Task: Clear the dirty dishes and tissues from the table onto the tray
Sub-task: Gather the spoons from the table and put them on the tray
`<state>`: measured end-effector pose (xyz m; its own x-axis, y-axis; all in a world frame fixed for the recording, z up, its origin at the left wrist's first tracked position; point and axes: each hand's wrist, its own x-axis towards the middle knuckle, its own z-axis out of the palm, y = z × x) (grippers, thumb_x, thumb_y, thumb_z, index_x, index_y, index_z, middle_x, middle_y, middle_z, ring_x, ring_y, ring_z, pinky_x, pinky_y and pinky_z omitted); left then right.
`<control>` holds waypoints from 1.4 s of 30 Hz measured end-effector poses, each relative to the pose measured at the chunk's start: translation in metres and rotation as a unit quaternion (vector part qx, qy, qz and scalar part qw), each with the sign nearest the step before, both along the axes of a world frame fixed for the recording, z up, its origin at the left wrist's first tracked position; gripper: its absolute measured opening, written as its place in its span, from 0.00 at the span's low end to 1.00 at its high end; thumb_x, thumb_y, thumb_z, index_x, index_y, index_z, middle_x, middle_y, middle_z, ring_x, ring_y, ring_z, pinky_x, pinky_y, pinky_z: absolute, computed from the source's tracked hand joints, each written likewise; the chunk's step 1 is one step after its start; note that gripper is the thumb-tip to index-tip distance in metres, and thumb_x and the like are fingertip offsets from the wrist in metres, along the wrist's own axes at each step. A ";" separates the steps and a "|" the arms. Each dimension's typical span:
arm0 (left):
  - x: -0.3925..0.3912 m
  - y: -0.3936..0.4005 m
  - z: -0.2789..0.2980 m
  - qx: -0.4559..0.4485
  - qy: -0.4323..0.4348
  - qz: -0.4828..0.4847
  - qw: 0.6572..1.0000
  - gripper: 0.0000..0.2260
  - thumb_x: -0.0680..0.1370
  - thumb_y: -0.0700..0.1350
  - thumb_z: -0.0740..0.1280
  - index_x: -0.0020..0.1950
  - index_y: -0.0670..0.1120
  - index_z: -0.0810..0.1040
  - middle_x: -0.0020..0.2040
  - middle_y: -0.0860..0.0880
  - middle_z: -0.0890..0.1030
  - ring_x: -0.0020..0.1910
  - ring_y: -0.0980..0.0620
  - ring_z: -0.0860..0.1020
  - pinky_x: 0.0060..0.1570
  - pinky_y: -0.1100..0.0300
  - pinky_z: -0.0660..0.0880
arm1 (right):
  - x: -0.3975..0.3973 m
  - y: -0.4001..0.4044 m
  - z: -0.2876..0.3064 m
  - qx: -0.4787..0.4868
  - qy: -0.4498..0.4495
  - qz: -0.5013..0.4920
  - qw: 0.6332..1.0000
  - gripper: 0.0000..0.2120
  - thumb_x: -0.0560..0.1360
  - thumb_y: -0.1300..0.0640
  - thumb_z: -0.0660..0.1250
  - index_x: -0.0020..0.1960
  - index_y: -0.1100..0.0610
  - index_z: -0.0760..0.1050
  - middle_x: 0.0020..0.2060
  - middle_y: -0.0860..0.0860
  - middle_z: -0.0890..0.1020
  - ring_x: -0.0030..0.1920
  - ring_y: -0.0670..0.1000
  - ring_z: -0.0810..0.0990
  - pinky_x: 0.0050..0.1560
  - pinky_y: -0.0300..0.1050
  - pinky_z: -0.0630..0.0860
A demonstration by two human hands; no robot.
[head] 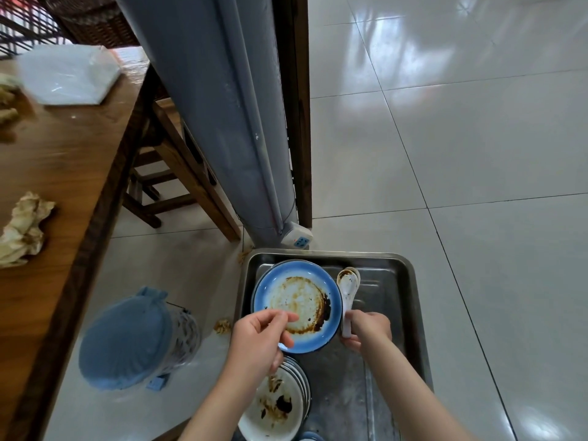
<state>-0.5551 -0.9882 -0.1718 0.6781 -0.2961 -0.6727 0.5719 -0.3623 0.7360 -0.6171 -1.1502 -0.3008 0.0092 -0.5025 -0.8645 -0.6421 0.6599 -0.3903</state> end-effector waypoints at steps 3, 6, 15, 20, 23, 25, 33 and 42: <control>0.000 0.002 -0.002 0.004 0.000 0.000 1.000 0.10 0.80 0.41 0.62 0.45 0.41 0.82 0.27 0.47 0.76 0.17 0.56 0.63 0.16 0.67 0.60 | 0.000 0.001 -0.002 -0.041 0.017 0.006 0.999 0.11 0.70 0.60 0.73 0.37 0.57 0.71 0.37 0.57 0.78 0.36 0.58 0.80 0.29 0.48 0.80; -0.001 0.003 -0.003 0.006 0.002 -0.002 1.000 0.10 0.80 0.41 0.62 0.45 0.41 0.82 0.27 0.47 0.76 0.17 0.56 0.63 0.16 0.67 0.60 | -0.001 0.002 -0.001 -0.058 0.021 0.013 0.998 0.13 0.69 0.58 0.75 0.37 0.56 0.70 0.36 0.56 0.77 0.34 0.56 0.80 0.26 0.46 0.78; 0.000 0.001 -0.005 0.004 0.001 -0.003 1.000 0.10 0.79 0.41 0.62 0.45 0.41 0.82 0.27 0.47 0.77 0.17 0.56 0.63 0.16 0.67 0.60 | -0.002 0.001 0.003 -0.056 0.013 0.019 0.998 0.10 0.68 0.57 0.76 0.40 0.60 0.76 0.35 0.56 0.81 0.34 0.54 0.82 0.30 0.48 0.81; 0.001 0.000 -0.003 -0.004 -0.003 -0.005 1.000 0.10 0.79 0.42 0.62 0.45 0.41 0.82 0.27 0.47 0.77 0.17 0.56 0.63 0.16 0.67 0.60 | -0.005 -0.002 0.006 -0.056 0.001 0.017 0.998 0.09 0.69 0.58 0.75 0.42 0.60 0.76 0.37 0.56 0.81 0.37 0.54 0.81 0.32 0.48 0.80; 0.001 -0.001 -0.001 -0.007 -0.004 -0.003 1.000 0.10 0.79 0.42 0.62 0.45 0.41 0.82 0.27 0.47 0.77 0.17 0.56 0.63 0.16 0.67 0.60 | -0.006 -0.004 0.010 -0.068 0.001 0.022 0.997 0.10 0.69 0.56 0.75 0.44 0.60 0.76 0.40 0.56 0.81 0.39 0.55 0.81 0.34 0.48 0.79; 0.000 0.000 0.001 -0.010 -0.006 -0.002 1.000 0.10 0.80 0.42 0.62 0.45 0.41 0.82 0.28 0.46 0.77 0.17 0.56 0.63 0.16 0.67 0.60 | -0.006 -0.004 0.013 -0.088 0.004 0.035 0.995 0.11 0.70 0.54 0.74 0.45 0.58 0.76 0.41 0.55 0.81 0.41 0.55 0.80 0.39 0.50 0.81; -0.003 0.003 0.015 -0.012 -0.029 -0.001 1.000 0.10 0.79 0.42 0.62 0.44 0.43 0.82 0.28 0.48 0.77 0.17 0.56 0.63 0.16 0.67 0.60 | -0.005 0.002 0.043 -0.193 -0.040 0.077 0.977 0.10 0.71 0.51 0.72 0.39 0.51 0.72 0.36 0.47 0.77 0.36 0.45 0.75 0.30 0.37 0.68; -0.008 0.013 0.058 -0.021 -0.051 0.024 0.998 0.10 0.79 0.41 0.63 0.43 0.44 0.82 0.26 0.50 0.76 0.16 0.57 0.62 0.17 0.69 0.58 | -0.013 0.015 0.118 -0.266 -0.142 0.123 0.945 0.09 0.72 0.51 0.71 0.38 0.46 0.71 0.35 0.42 0.76 0.36 0.42 0.76 0.30 0.31 0.66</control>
